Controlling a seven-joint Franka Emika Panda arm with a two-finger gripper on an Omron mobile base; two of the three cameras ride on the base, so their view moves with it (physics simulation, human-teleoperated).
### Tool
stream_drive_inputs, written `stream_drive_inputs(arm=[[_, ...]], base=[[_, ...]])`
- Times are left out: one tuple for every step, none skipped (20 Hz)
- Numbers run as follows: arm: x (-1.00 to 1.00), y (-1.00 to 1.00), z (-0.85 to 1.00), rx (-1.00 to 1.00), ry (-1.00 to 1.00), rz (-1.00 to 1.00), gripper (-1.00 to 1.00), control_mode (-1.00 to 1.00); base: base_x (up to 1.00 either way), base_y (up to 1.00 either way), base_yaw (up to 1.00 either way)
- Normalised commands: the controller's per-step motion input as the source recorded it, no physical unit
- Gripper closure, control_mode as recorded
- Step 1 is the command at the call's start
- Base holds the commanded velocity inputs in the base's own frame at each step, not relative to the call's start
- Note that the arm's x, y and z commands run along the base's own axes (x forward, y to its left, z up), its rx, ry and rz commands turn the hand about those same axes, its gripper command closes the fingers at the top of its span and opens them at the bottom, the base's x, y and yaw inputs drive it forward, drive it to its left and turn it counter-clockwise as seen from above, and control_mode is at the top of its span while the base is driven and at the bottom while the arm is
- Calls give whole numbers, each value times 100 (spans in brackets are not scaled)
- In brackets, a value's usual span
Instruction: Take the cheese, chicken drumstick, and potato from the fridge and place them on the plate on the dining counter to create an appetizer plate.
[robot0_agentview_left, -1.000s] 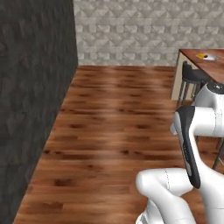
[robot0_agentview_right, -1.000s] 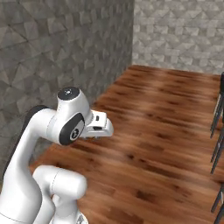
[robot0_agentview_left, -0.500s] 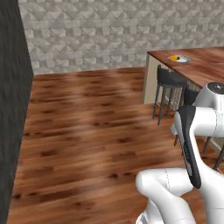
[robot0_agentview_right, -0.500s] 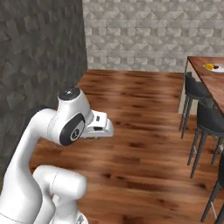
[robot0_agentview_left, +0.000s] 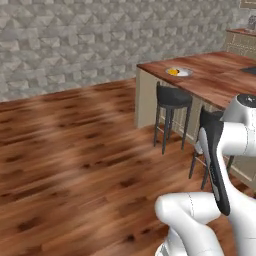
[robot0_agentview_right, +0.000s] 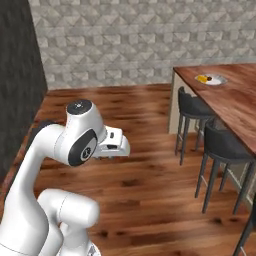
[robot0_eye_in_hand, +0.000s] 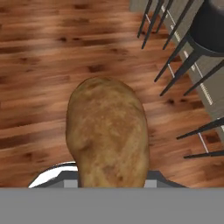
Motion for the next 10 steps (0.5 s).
stream_drive_inputs(arm=[[0,0,0,0,0,0,100,100],[0,0,0,0,0,0,100,100],[0,0,0,0,0,0,100,100],[0,0,0,0,0,0,100,100],[0,0,0,0,0,0,100,100],[0,0,0,0,0,0,100,100],[0,0,0,0,0,0,100,100],[0,0,0,0,0,0,100,100],[0,0,0,0,0,0,100,100],[0,0,0,0,0,0,100,100]], base=[[100,63,-46],[100,64,-46],[100,64,-47],[100,65,-47],[100,66,-47],[100,67,-47],[100,68,-47],[100,70,-47],[100,72,-47],[100,74,-47]])
